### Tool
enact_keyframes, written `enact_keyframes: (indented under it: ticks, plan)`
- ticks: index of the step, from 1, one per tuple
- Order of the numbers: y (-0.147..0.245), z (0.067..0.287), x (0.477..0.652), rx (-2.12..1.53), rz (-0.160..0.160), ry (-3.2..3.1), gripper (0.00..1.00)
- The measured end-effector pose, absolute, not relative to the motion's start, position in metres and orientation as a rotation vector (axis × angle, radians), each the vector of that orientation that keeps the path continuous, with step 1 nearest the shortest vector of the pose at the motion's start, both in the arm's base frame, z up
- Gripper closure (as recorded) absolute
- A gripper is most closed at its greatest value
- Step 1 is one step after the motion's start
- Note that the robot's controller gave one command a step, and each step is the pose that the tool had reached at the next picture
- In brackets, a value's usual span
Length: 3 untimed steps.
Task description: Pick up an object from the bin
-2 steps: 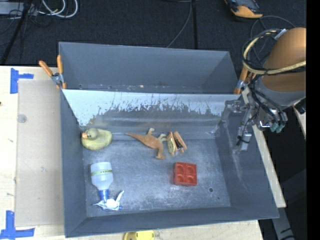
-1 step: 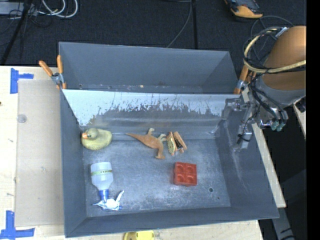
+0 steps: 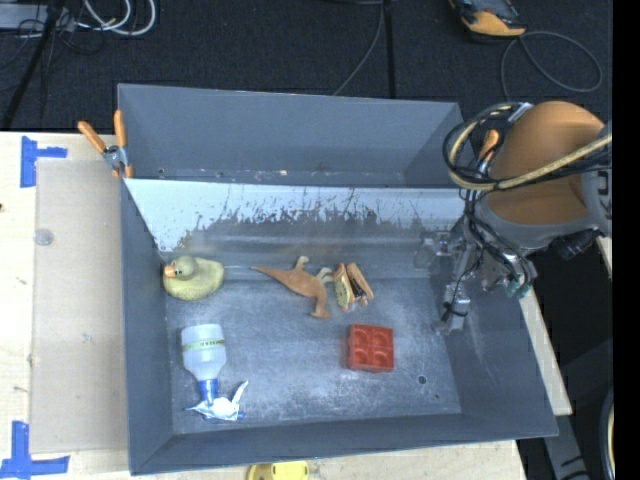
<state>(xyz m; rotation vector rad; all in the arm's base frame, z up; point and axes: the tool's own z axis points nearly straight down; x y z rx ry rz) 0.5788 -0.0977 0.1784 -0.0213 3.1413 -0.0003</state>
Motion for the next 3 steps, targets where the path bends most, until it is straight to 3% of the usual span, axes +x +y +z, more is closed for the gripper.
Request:
enact_keyframes:
  ticks: [1, 2, 3]
  plan:
    - [-0.062, 0.154, 0.534, 0.154, 0.003, 3.146, 0.00]
    - [-0.052, 0.131, 0.536, -0.136, 0.000, 3.141, 0.00]
    - [-0.044, 0.100, 0.532, -0.007, 0.003, 3.147, 0.00]
